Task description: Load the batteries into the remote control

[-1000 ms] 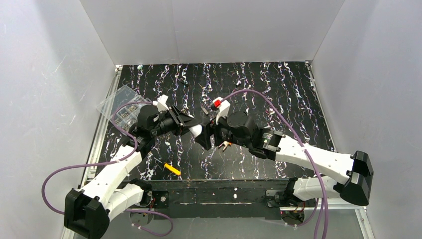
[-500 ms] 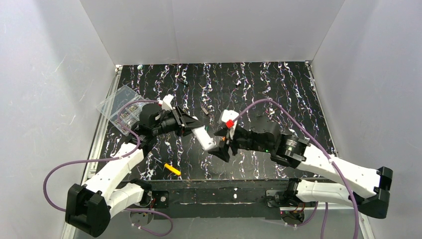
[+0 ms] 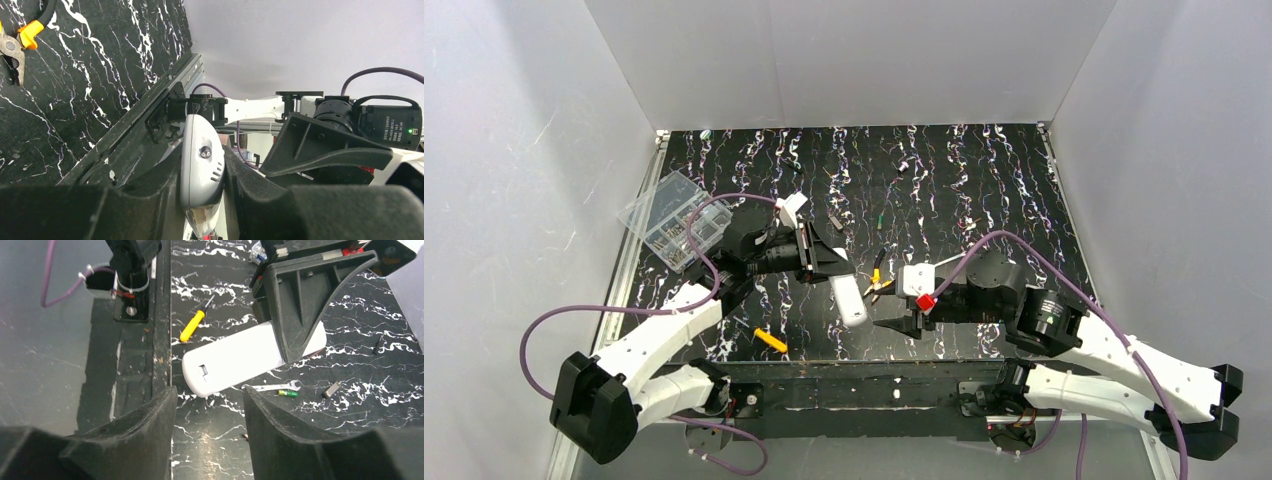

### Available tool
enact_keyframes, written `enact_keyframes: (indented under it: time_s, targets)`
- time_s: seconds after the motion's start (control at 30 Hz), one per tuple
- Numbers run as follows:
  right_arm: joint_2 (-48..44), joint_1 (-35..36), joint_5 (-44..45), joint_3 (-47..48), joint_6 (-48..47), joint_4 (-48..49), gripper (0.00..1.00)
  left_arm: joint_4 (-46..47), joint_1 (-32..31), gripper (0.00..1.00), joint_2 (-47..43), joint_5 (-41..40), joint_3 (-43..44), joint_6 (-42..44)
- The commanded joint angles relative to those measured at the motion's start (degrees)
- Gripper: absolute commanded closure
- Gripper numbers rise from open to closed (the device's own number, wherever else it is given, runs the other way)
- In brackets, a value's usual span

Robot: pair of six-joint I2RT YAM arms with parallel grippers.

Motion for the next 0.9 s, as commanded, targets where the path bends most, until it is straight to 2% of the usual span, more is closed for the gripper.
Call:
enact_keyframes:
  time_s: [0.0, 0.33, 0.87]
  targets:
    - [-0.5, 0.2, -0.9, -1.6, -5.2, 2.0, 0.42, 3.4, -1.3, 1.00, 0.3, 1.3, 1.8, 1.5]
    - [1.9, 0.2, -1.6, -0.8, -9.0, 4.3, 0.49, 2.4, -2.3, 1.00, 0.2, 0.3, 1.4, 2.7]
    - [6.6, 0.2, -5.4, 0.5, -9.8, 4.6, 0.51, 2.5, -2.4, 1.00, 0.1, -0.3, 0.9, 1.7]
